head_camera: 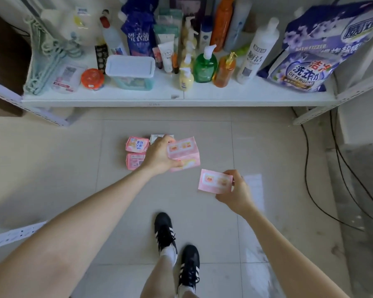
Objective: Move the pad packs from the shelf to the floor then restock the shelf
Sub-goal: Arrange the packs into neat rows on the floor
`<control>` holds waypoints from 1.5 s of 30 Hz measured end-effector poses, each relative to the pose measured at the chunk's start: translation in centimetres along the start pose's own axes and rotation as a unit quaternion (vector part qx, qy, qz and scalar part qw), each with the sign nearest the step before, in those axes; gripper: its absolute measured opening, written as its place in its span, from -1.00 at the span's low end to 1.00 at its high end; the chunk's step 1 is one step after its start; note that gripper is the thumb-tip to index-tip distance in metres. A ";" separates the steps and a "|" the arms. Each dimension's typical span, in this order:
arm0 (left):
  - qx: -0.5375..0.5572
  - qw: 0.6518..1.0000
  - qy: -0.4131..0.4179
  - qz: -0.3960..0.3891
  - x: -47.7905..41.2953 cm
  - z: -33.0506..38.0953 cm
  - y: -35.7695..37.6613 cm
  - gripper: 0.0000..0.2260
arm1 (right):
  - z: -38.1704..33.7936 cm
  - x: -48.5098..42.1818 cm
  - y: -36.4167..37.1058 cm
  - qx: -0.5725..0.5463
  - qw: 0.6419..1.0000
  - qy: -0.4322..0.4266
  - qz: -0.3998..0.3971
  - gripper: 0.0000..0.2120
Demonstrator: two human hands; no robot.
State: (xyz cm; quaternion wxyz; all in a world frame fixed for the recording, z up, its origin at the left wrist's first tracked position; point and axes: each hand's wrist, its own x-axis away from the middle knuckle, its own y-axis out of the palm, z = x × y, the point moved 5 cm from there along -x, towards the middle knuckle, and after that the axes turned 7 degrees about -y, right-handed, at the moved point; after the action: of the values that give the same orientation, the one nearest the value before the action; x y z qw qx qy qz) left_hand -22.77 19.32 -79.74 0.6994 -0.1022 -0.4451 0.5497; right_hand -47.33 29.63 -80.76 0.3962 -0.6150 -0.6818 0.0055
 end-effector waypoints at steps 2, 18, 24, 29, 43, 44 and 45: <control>-0.011 1.000 0.000 -0.010 -2.9 -0.9 0.9 -0.34 | 0.9 -2.1 1.1 -0.004 1.000 0.004 0.006 -0.50; -0.047 0.998 0.034 -0.019 -23.9 -10.0 12.6 -0.39 | 12.2 -21.4 12.1 0.014 0.998 0.021 -0.062 -0.51; -0.103 0.992 0.077 -0.017 -30.0 -13.2 17.7 -0.40 | 17.0 -28.3 16.0 0.048 0.996 -0.003 -0.072 -0.46; -0.160 0.980 0.121 0.003 -33.4 -15.0 20.8 -0.38 | 19.7 -32.1 18.0 0.059 0.996 -0.025 -0.061 -0.45; -0.326 0.937 0.116 -0.043 -36.5 -17.3 23.2 -0.30 | 23.3 -33.8 21.6 0.041 0.998 -0.038 -0.032 -0.29; -0.321 0.939 0.115 -0.051 -36.7 -17.2 22.9 -0.31 | 23.3 -33.9 21.7 0.030 0.999 -0.034 -0.030 -0.25; -0.315 0.940 0.113 -0.059 -36.9 -17.1 22.6 -0.34 | 23.2 -34.0 21.8 0.019 0.999 -0.028 -0.028 -0.22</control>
State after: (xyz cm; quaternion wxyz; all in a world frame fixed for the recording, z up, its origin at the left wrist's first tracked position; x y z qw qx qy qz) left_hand -25.51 2.02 -122.83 0.7081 -0.3523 -0.5192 0.3240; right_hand -44.19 17.41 -125.61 0.3881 -0.5876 -0.7096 0.0244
